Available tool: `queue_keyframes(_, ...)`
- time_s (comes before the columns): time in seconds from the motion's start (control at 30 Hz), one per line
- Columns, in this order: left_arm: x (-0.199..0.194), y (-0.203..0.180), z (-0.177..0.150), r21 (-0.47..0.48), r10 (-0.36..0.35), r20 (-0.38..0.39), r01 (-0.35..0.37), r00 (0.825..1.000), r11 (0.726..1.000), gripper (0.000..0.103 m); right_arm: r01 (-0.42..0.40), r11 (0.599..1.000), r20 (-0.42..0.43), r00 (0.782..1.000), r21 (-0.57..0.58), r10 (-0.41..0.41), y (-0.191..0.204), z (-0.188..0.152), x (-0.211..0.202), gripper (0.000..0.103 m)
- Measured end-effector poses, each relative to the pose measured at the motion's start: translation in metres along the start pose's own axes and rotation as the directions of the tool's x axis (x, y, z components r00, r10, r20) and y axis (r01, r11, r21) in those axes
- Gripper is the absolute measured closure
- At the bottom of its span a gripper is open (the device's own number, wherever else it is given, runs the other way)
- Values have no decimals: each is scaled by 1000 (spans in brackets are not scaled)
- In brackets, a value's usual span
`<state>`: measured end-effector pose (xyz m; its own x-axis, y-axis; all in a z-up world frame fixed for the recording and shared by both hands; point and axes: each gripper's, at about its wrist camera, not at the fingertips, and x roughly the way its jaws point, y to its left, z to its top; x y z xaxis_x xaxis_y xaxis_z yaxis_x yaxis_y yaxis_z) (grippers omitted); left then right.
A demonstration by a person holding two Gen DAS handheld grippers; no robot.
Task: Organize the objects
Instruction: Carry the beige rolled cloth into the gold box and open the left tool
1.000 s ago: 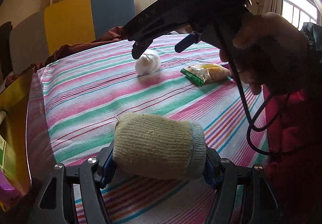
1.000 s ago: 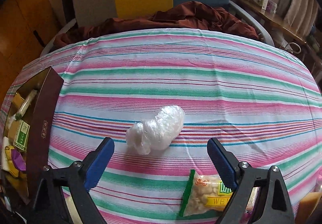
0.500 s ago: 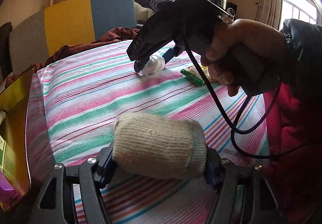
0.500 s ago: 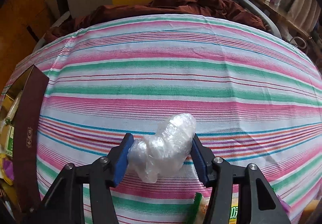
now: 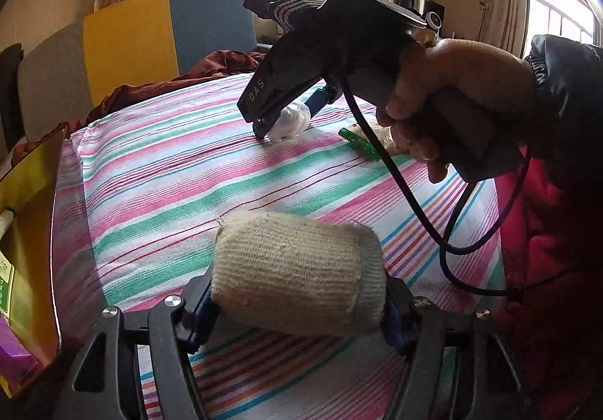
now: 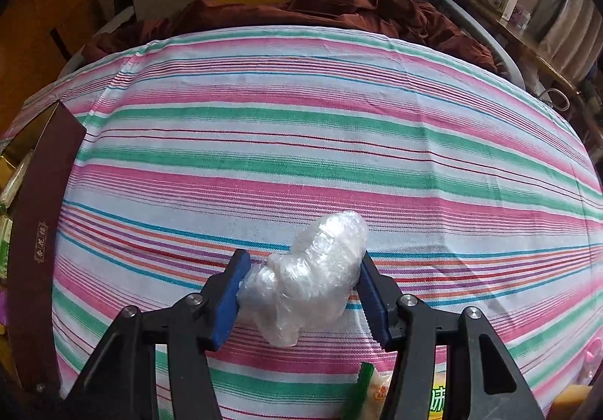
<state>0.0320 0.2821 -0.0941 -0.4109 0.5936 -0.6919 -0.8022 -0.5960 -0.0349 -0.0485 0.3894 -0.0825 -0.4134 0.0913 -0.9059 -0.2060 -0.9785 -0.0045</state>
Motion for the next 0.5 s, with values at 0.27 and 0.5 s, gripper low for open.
queue_keyframes(0.27,-8,1,0,-17,14,-43,-14,999,1000,34,11,1000,7,1000,-14,-11,3,0,0,46)
queue_keyframes(0.5,-29,3,8,-57,19,-47,-22,999,998,34,19,999,13,1000,-26,-18,5,-1,-1,46)
